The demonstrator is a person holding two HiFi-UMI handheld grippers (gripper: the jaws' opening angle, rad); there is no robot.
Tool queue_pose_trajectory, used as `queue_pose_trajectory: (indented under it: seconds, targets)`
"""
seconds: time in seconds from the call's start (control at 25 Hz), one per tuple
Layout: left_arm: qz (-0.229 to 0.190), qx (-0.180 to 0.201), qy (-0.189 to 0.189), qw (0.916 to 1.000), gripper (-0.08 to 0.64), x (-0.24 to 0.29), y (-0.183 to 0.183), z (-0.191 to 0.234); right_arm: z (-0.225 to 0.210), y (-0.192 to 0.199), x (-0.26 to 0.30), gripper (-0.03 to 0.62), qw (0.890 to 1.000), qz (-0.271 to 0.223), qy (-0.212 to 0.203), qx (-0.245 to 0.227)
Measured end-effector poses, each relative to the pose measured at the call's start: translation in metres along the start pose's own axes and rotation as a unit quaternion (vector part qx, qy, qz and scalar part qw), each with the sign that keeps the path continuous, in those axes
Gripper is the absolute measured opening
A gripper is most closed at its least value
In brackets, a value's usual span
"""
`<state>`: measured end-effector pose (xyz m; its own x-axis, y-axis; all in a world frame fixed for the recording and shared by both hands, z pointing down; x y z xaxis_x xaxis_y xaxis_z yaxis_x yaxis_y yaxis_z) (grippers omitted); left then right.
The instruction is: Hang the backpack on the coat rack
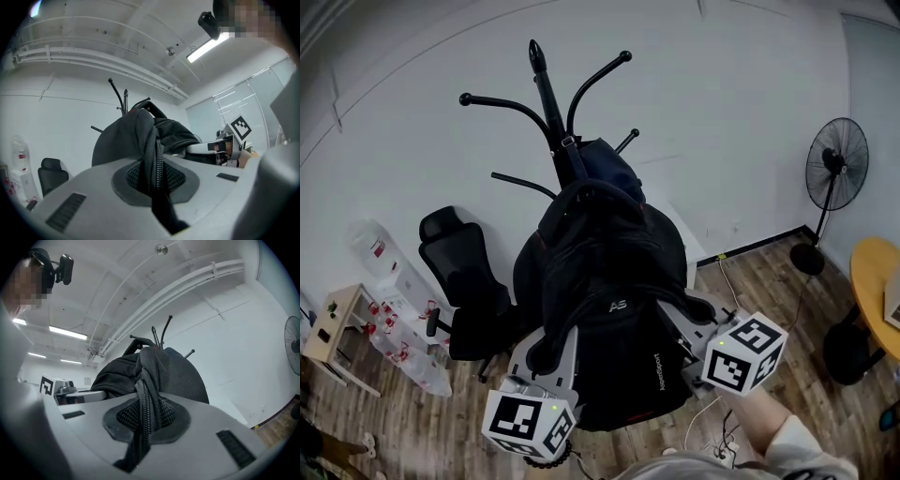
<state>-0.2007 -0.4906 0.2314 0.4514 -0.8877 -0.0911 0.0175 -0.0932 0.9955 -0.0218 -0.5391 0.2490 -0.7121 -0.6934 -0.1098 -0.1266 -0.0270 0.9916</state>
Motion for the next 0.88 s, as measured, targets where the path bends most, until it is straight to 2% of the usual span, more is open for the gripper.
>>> queue_pose_trajectory:
  seconds: [0.2,0.88]
  targets:
    - [0.019,-0.024,-0.010,0.9995,0.025,0.024,0.017,0.014,-0.020,0.011,0.019,0.032,1.000,0.013,0.004,0.008]
    - [0.051,-0.050,-0.033,0.9969,0.025,0.080,0.076,0.056,-0.068,0.067,0.073,0.032,0.998,0.045,-0.007,0.052]
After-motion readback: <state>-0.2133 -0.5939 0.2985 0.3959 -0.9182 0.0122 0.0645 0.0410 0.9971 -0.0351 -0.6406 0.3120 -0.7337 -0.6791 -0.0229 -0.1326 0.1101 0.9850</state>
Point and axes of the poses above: the fingertips, and each gripper's own axes: x forward along the fingers, z to its left, y out of its underside, the point moved 4 cm from there along -x, backward along the fingers, and after that the axes turned 7 degrees about -x, right-handed, at the moved point
